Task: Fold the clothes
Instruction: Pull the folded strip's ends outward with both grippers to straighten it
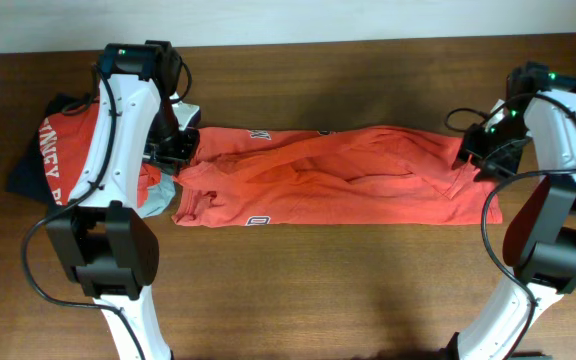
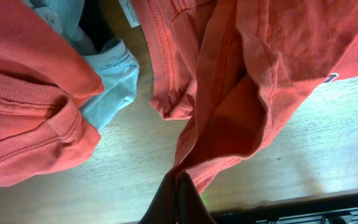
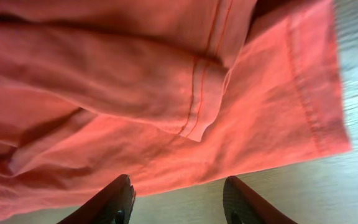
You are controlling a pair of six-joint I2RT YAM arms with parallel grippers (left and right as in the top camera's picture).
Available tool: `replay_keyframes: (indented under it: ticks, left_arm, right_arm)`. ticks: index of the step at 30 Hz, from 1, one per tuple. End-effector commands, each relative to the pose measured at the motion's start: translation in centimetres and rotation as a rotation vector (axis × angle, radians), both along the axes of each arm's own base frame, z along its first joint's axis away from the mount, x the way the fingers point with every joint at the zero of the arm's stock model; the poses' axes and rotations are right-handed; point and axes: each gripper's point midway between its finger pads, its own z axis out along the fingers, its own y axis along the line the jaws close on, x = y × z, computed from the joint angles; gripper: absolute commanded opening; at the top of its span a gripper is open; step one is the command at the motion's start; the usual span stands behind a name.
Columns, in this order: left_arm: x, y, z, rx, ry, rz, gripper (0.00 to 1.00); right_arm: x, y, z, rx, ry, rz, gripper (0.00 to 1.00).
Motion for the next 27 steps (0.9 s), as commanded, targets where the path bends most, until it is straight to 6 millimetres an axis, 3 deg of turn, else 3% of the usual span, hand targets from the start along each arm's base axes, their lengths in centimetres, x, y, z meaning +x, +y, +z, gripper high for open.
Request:
replay_keyframes:
  ticks: [1, 7, 12, 17, 21, 24, 27]
  left_arm:
    - [0.0, 0.5, 0.5, 0.012, -0.018, 0.003, 0.0]
    - [0.5, 0.4, 0.5, 0.011, -0.038, 0.002, 0.0]
    - [0.6, 0.4, 0.5, 0.011, -0.04, 0.002, 0.0]
    - [0.6, 0.4, 0.5, 0.011, -0.04, 0.003, 0.0]
    - [0.6, 0.6, 0.5, 0.018, -0.041, 0.002, 0.0]
    - [0.6, 0.8, 0.5, 0.03, -0.042, 0.0, 0.0]
    - [0.6, 0.8, 0.5, 0.03, -0.044, 0.002, 0.0]
  right_arm:
    - [-1.2, 1.4, -2.2, 0.063, 0.049, -0.025, 0.52]
    - [-2.0, 1.9, -5.1, 0.088, 0.075, -0.156, 0.52]
    - [-1.1, 2.3, -6.4, 0.112, 0.029, -0.192, 0.52]
    - [-0.5, 2.1, -6.8, 0.105, 0.002, -0.211, 0.35]
    - [-0.7, 1.8, -6.7, 0.106, 0.004, -0.221, 0.11]
    - [-0.7, 0.9, -5.8, 0.104, -0.006, -0.229, 0.04]
    - [-0.2, -0.7, -3.7, 0.094, -0.051, -0.219, 0.04]
